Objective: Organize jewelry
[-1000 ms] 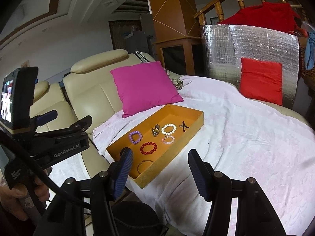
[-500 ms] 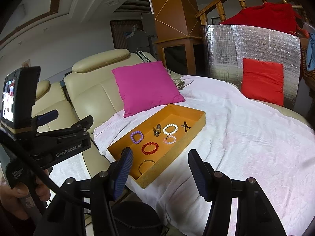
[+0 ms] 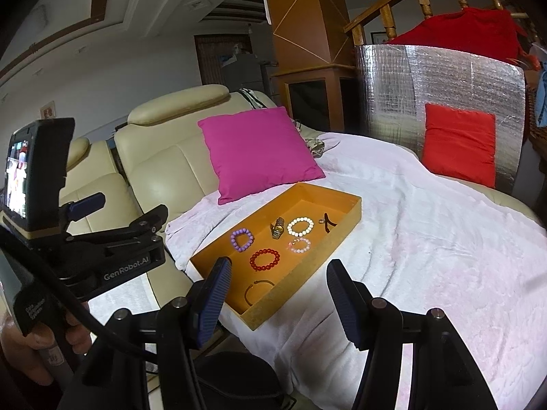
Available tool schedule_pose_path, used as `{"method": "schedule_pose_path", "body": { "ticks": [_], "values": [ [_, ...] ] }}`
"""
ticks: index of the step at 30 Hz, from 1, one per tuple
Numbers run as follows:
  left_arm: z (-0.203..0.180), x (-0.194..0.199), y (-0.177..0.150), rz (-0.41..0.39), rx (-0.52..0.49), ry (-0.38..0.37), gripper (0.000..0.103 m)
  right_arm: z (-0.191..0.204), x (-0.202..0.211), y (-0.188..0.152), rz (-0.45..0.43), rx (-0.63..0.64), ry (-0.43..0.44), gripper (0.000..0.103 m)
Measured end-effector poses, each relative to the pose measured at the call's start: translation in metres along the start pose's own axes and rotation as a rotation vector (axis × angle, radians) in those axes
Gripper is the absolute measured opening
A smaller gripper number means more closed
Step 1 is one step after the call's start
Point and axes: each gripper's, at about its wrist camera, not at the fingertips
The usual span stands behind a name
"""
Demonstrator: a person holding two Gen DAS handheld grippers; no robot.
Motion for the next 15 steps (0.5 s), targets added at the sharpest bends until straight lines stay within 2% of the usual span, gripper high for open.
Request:
{"method": "schedule_pose_path", "body": {
  "ticks": [15],
  "values": [
    [0.008,-0.005,-0.001,0.000,0.016,0.005,0.093,0.012,-0.005,0.007,-0.011,0.022,0.004,0.064]
  ]
}}
Point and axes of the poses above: each gripper's, at about its wrist camera, not at the fingertips, and x roughly against the way its jaws point, z to its left, y to its top, and after that the axes turned 9 degrees about -z, right-handed
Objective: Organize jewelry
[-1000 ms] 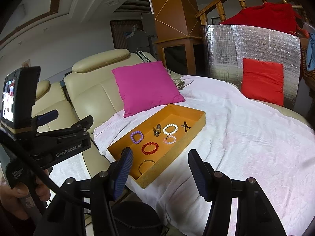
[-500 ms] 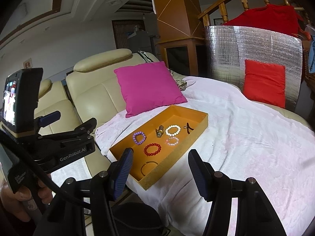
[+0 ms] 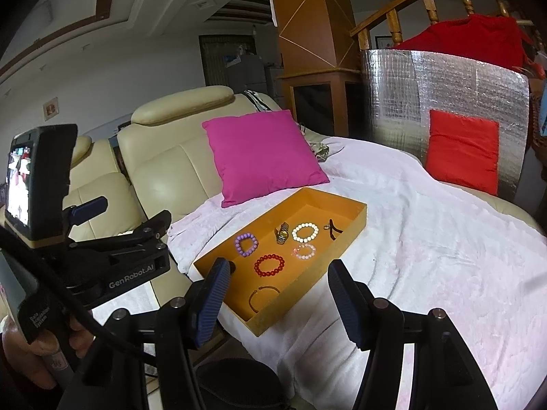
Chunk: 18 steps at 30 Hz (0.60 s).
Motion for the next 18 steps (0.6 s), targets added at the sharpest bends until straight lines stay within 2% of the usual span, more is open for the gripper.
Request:
{"method": "schedule_pose_path", "body": {
  "ticks": [18],
  "values": [
    [0.0095,-0.0088,-0.0021,-0.001,0.016,0.007,0.093,0.0079,-0.0103,0.0046,0.005,0.026,-0.004,0.064]
  ]
}}
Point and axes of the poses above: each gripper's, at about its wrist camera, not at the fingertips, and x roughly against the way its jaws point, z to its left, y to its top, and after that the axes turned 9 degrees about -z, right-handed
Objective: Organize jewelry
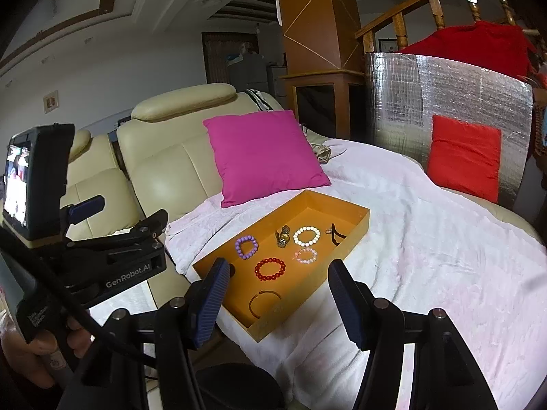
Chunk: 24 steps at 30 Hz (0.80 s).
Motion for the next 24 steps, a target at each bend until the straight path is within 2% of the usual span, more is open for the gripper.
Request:
{"method": "schedule_pose_path", "body": {
  "ticks": [24],
  "values": [
    [0.009,-0.021,-0.001,0.018,0.017,0.013,0.093,0.006,-0.027,0.005,0.030,0.023,0.002,0.065]
  ]
}}
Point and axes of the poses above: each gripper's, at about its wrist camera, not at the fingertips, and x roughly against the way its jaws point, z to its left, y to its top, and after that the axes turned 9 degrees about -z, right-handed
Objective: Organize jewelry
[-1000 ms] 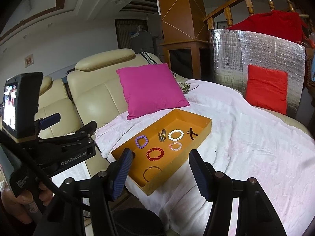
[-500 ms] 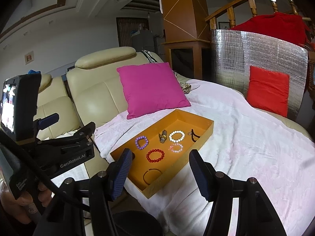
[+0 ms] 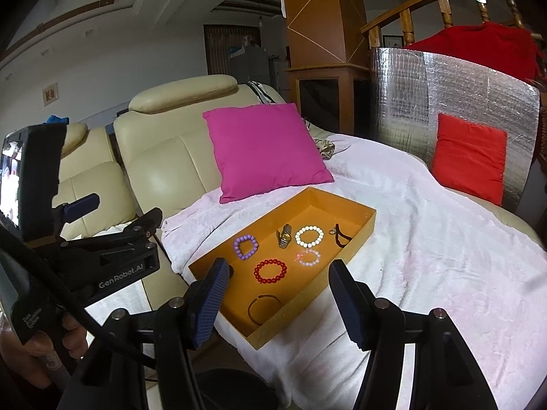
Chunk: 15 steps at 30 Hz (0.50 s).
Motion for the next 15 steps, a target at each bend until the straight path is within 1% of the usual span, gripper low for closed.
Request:
{"method": "schedule_pose_path", "body": {
  "ticks": [15],
  "values": [
    [-0.008,-0.009,0.004,0.010,-0.024,0.029,0.093,-0.011,-0.013,0.000,0.011,-0.025,0.023,0.065]
  ]
}}
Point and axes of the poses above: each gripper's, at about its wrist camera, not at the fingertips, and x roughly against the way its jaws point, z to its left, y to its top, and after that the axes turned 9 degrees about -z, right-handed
